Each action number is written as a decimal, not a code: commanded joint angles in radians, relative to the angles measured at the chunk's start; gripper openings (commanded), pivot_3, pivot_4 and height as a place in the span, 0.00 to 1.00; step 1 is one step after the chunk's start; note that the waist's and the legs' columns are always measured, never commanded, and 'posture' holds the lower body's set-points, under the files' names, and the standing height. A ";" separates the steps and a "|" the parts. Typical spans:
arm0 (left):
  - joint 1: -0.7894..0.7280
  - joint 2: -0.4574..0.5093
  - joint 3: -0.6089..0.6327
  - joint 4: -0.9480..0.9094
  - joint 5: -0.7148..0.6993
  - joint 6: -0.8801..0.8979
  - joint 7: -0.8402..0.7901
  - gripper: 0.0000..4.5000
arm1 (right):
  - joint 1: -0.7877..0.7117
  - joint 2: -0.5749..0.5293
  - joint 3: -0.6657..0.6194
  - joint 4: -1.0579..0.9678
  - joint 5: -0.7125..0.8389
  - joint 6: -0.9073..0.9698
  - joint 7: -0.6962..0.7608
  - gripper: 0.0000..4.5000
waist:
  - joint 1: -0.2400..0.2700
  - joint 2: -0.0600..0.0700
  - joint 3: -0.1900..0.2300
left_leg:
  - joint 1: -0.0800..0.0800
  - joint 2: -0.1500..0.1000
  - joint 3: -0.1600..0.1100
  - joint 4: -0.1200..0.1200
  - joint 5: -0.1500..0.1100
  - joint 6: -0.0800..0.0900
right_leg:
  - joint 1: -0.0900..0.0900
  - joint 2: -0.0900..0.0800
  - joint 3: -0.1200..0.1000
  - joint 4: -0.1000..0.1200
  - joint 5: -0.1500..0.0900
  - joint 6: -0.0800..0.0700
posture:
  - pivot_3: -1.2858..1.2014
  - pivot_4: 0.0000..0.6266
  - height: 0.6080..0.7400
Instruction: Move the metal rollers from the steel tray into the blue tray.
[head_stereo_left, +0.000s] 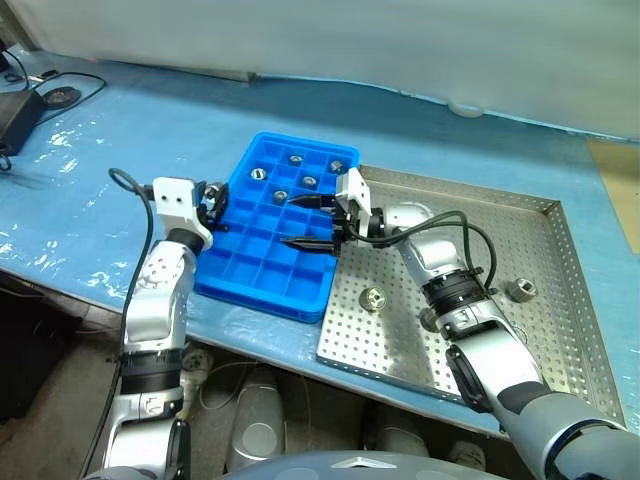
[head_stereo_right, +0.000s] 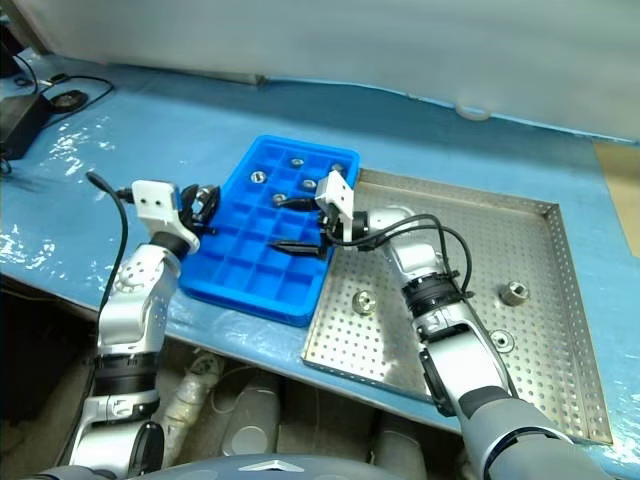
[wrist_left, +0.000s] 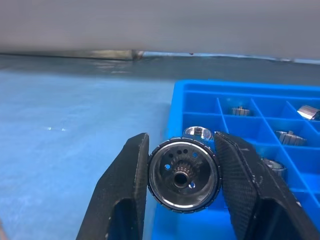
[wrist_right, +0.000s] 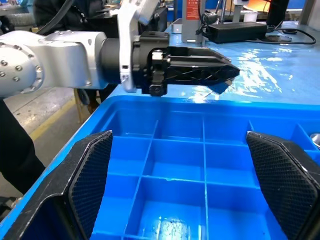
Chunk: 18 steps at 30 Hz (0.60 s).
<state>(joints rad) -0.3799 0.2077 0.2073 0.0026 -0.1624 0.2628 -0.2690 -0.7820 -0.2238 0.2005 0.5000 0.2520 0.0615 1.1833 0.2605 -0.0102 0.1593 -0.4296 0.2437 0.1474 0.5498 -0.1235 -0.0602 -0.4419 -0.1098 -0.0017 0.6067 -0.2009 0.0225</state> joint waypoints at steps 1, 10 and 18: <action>-0.017 0.024 -0.019 0.033 -0.004 -0.032 -0.027 0.37 | 0.013 -0.016 -0.027 -0.063 0.008 0.005 -0.016 1.00 | -0.003 0.000 0.000 | 0.000 0.000 0.000 0.000 0.000 0.000 | 0.000 0.000 0.000 0.000 0.000 0.000 | 0.67 0.24 1.00; -0.023 0.059 -0.055 0.063 -0.033 0.007 -0.110 0.81 | 0.051 -0.044 -0.041 -0.114 0.007 0.013 -0.058 1.00 | -0.031 0.000 0.000 | 0.000 0.000 0.000 0.000 0.001 -0.001 | 0.000 0.000 0.000 0.000 0.000 0.000 | 0.65 0.24 1.00; -0.111 0.121 -0.176 0.062 -0.136 0.032 -0.433 0.96 | 0.148 -0.148 -0.090 -0.259 0.024 0.102 -0.103 1.00 | -0.040 0.000 0.000 | 0.000 0.000 0.000 0.001 0.001 -0.002 | 0.001 0.000 0.000 0.001 0.000 0.000 | 0.57 0.24 1.00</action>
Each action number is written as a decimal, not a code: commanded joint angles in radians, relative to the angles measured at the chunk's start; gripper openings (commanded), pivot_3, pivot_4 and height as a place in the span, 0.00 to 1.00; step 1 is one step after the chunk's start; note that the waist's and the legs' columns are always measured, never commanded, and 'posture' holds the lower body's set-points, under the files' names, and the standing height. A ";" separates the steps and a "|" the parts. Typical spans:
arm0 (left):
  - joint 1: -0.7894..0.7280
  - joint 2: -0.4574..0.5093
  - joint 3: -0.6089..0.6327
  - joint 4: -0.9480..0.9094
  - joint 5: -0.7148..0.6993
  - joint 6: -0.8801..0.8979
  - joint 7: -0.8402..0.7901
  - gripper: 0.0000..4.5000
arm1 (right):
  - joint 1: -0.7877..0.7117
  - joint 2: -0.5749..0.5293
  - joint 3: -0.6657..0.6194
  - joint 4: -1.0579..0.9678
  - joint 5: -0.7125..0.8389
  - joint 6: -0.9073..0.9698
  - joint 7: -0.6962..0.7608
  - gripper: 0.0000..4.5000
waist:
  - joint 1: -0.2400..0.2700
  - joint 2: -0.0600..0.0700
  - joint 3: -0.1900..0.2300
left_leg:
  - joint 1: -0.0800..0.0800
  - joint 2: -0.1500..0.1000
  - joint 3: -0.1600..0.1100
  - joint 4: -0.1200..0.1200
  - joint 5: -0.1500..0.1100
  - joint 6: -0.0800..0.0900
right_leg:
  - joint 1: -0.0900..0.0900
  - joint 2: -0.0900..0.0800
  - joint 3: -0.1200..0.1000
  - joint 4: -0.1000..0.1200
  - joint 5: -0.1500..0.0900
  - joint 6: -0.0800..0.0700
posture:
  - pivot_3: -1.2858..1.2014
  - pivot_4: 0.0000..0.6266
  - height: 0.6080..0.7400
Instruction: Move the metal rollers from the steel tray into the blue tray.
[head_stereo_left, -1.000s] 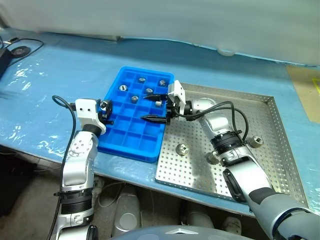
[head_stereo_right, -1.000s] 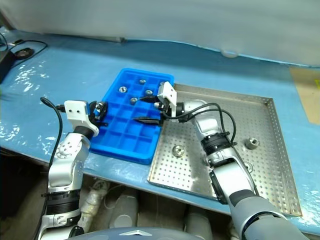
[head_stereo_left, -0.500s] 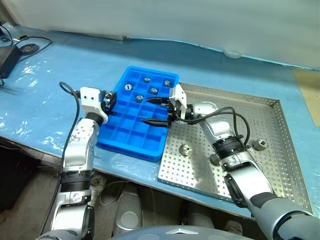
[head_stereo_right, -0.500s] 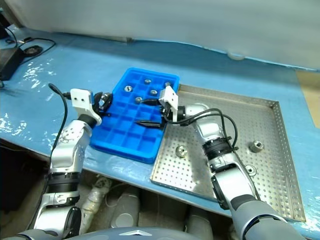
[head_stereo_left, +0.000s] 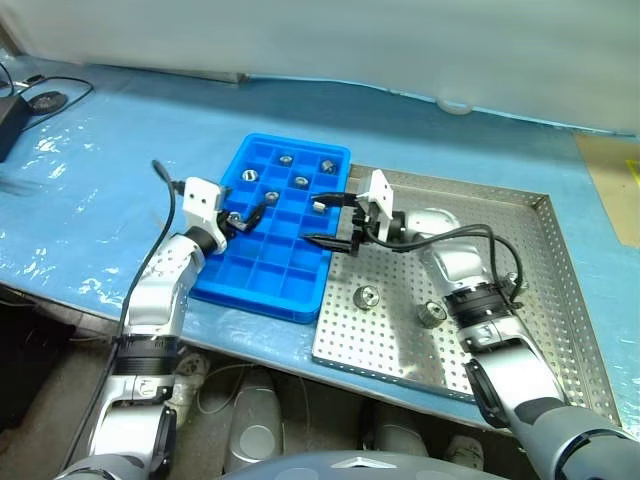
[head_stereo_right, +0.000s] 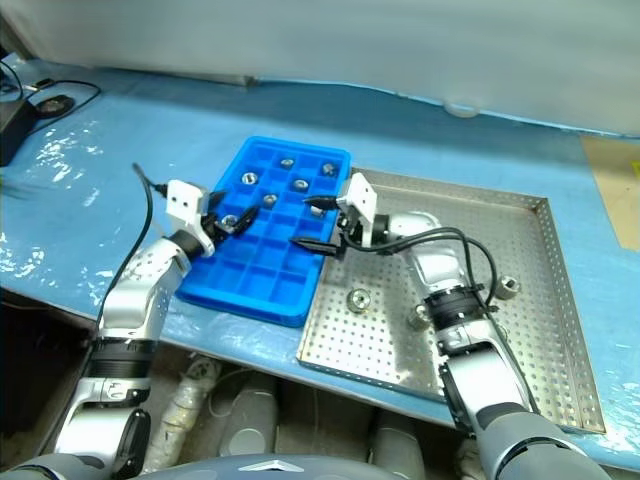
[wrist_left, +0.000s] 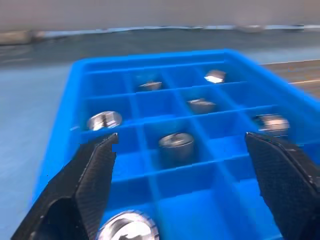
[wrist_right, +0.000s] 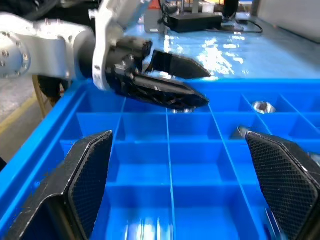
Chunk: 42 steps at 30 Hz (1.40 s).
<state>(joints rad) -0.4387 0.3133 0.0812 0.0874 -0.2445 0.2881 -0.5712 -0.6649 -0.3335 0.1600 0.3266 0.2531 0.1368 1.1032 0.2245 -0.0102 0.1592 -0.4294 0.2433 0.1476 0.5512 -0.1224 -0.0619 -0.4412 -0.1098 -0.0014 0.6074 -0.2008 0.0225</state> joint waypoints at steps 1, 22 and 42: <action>-0.073 0.024 -0.071 -0.010 -0.064 0.010 -0.183 0.96 | 0.051 -0.056 -0.061 -0.112 0.025 0.039 -0.033 1.00 | -0.010 0.000 0.000 | 0.000 0.000 0.000 0.000 0.001 -0.002 | 0.000 0.000 0.000 0.000 0.000 0.000 | 0.56 0.24 1.00; -0.460 0.000 -0.580 0.485 0.193 -0.267 -0.949 0.96 | 0.537 -0.305 -0.250 -0.579 0.004 0.205 -0.279 1.00 | -0.190 0.002 -0.001 | 0.016 -0.002 0.010 -0.005 0.000 0.001 | 0.006 0.001 0.011 -0.001 0.000 0.000 | 0.40 0.24 1.00; -0.428 -0.038 -0.480 0.490 0.235 -0.339 -0.784 0.38 | 0.424 -0.253 -0.272 -0.561 0.122 0.217 -0.307 1.00 | -0.207 0.003 -0.002 | 0.026 -0.002 0.025 -0.005 -0.003 0.005 | 0.005 0.001 0.027 -0.001 0.001 0.001 | 0.43 0.24 1.00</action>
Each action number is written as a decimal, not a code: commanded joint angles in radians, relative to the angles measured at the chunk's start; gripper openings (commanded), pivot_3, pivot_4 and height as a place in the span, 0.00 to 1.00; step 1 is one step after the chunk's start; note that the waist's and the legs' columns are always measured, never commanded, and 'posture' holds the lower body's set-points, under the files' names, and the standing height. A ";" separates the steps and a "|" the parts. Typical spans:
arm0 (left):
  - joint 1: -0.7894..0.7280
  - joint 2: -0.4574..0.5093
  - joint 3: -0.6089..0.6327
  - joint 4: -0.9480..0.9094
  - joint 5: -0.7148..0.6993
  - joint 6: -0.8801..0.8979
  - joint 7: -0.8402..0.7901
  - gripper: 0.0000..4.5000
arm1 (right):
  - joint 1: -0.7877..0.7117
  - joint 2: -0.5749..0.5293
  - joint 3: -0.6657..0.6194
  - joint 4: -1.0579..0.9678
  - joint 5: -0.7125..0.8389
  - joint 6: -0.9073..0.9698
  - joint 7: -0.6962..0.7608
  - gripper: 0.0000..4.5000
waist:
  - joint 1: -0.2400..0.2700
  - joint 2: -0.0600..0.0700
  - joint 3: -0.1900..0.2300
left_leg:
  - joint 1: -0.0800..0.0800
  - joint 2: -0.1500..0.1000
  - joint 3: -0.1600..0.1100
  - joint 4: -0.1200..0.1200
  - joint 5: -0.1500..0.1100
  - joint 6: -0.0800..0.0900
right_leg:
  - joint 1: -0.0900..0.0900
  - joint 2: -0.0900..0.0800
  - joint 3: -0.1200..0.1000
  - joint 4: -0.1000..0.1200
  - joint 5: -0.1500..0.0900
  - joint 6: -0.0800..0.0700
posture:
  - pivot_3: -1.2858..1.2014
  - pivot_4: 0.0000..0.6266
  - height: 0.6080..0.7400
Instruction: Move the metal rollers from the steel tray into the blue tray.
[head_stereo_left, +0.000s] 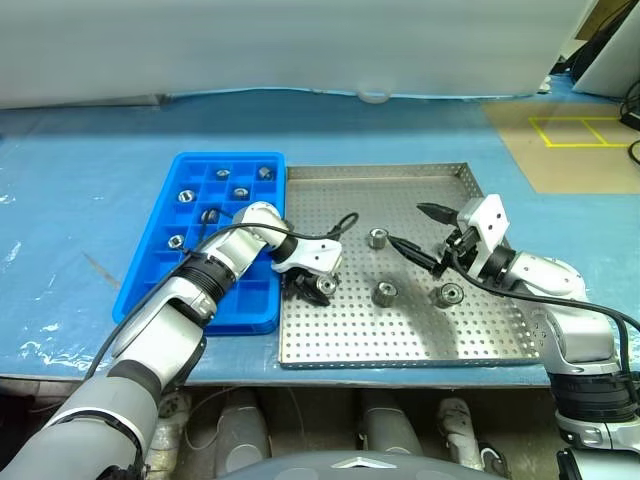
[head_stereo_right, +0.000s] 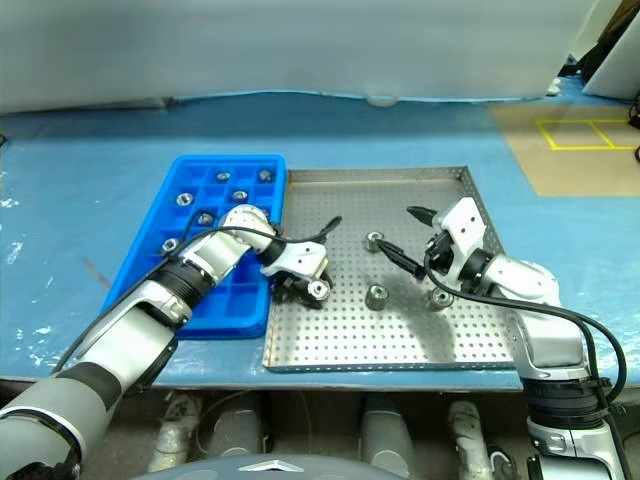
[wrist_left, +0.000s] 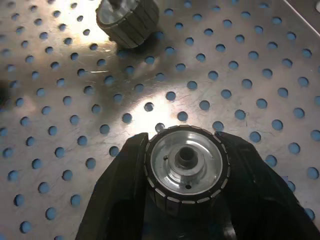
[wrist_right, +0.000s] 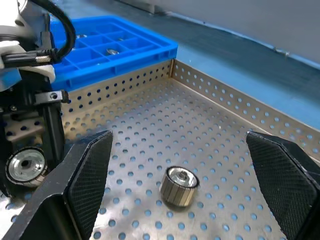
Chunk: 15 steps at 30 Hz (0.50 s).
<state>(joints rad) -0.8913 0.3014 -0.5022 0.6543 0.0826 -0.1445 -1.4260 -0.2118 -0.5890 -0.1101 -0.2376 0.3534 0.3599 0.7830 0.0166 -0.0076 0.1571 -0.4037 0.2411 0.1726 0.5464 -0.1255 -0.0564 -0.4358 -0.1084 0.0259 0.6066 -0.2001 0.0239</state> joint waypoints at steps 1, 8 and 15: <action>0.039 -0.030 0.139 -0.108 -0.107 0.116 0.115 0.38 | -0.037 0.003 0.010 0.012 0.026 -0.006 0.026 1.00 | 0.003 0.000 0.000 | 0.000 0.000 0.001 0.000 0.000 0.000 | 0.000 0.000 0.000 0.000 0.000 0.000 | 0.44 0.24 1.00; 0.195 -0.055 0.381 -0.376 -0.213 0.340 0.467 0.38 | -0.164 0.023 0.127 0.142 0.035 -0.014 0.176 1.00 | 0.012 -0.001 0.000 | -0.002 0.001 0.001 0.000 -0.001 0.001 | -0.002 0.000 -0.001 0.000 0.000 0.000 | 0.51 0.24 1.00; 0.400 -0.064 0.531 -0.665 -0.232 0.459 0.765 0.38 | -0.376 0.134 0.220 0.346 0.028 -0.078 0.328 1.00 | 0.055 -0.001 0.001 | -0.005 0.001 0.000 -0.001 -0.001 0.001 | -0.004 0.000 -0.003 0.000 0.000 0.000 | 0.59 0.24 1.00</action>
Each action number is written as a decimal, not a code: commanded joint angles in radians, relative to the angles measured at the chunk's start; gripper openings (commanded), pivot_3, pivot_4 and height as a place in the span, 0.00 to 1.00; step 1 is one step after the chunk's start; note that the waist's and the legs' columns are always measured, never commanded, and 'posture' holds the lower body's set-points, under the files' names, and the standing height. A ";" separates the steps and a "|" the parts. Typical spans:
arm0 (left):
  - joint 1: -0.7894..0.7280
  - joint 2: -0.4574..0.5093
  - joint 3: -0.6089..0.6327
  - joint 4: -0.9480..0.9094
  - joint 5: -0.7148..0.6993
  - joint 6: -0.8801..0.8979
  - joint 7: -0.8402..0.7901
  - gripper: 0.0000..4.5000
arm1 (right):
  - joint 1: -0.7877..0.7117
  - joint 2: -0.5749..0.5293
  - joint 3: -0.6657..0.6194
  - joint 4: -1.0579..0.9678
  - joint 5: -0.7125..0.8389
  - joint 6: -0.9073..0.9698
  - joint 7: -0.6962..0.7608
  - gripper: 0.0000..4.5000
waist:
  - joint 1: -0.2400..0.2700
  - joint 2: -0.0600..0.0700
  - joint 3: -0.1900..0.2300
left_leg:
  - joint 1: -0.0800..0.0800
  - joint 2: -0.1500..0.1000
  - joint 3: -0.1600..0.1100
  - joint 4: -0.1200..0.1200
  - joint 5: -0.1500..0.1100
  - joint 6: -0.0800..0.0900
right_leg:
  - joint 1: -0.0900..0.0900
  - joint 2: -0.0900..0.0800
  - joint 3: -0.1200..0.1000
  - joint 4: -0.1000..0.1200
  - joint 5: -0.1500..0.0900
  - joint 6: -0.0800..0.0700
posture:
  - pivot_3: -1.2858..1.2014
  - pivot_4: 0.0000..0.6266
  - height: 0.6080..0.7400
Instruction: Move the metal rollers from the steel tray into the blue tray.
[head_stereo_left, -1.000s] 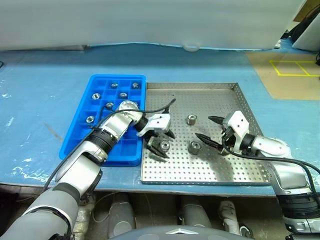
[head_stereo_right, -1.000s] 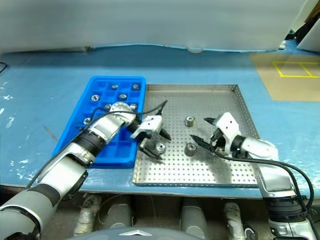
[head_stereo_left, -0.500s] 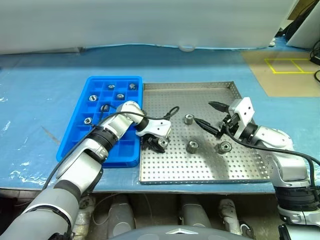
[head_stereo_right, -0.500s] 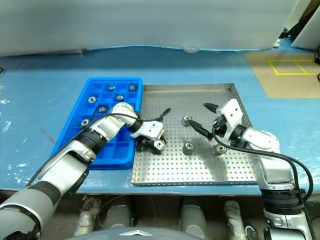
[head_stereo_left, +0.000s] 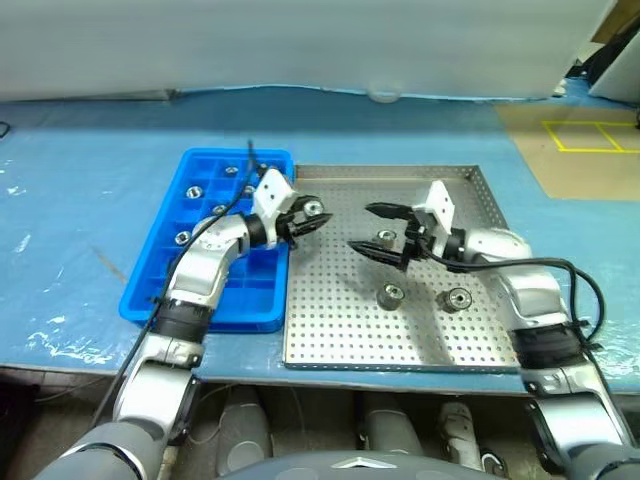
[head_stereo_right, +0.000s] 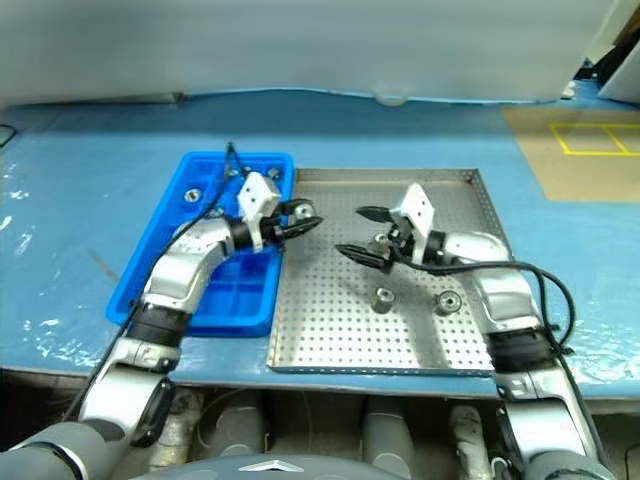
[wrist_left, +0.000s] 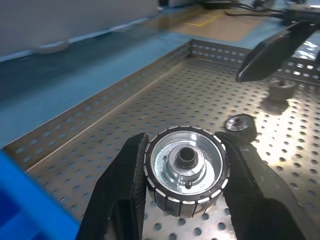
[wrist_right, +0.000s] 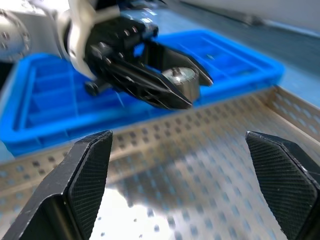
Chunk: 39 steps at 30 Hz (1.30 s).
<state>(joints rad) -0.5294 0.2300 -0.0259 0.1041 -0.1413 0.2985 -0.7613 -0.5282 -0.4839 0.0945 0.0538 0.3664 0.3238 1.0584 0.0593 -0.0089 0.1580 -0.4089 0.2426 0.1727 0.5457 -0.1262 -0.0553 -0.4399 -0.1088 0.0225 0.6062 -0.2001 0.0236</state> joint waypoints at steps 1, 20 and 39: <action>0.052 0.010 0.059 -0.130 -0.006 0.023 0.122 0.38 | -0.073 0.038 0.018 0.075 0.012 -0.050 0.064 1.00 | 0.021 0.000 0.000 | -0.001 0.000 0.000 0.000 0.000 0.000 | -0.001 0.000 -0.001 0.000 0.000 0.000 | 0.61 0.24 1.00; 0.700 -0.084 0.198 -0.741 0.018 0.182 0.576 0.38 | -0.336 0.259 0.090 0.573 -0.094 -0.336 0.270 1.00 | 0.206 0.000 0.001 | -0.017 0.003 -0.023 0.001 0.001 -0.002 | 0.000 -0.001 -0.025 -0.001 -0.003 -0.005 | 0.74 0.24 1.00; 0.486 -0.030 0.137 -0.607 -0.100 0.196 0.481 0.88 | -0.283 0.178 0.026 0.455 -0.094 -0.277 0.202 1.00 | 0.255 0.001 0.001 | -0.012 0.003 -0.024 0.001 0.002 -0.005 | 0.002 0.001 -0.023 0.001 -0.003 -0.005 | 0.67 0.24 1.00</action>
<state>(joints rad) -0.0030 0.1931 0.1318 -0.4808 -0.2026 0.5219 -0.2379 -0.8159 -0.2899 0.1573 0.5658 0.2525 0.0368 1.2727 0.3138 -0.0080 0.1587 -0.4213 0.2452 0.1491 0.5471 -0.1237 -0.0602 -0.4374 -0.1082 -0.0002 0.6070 -0.2032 0.0190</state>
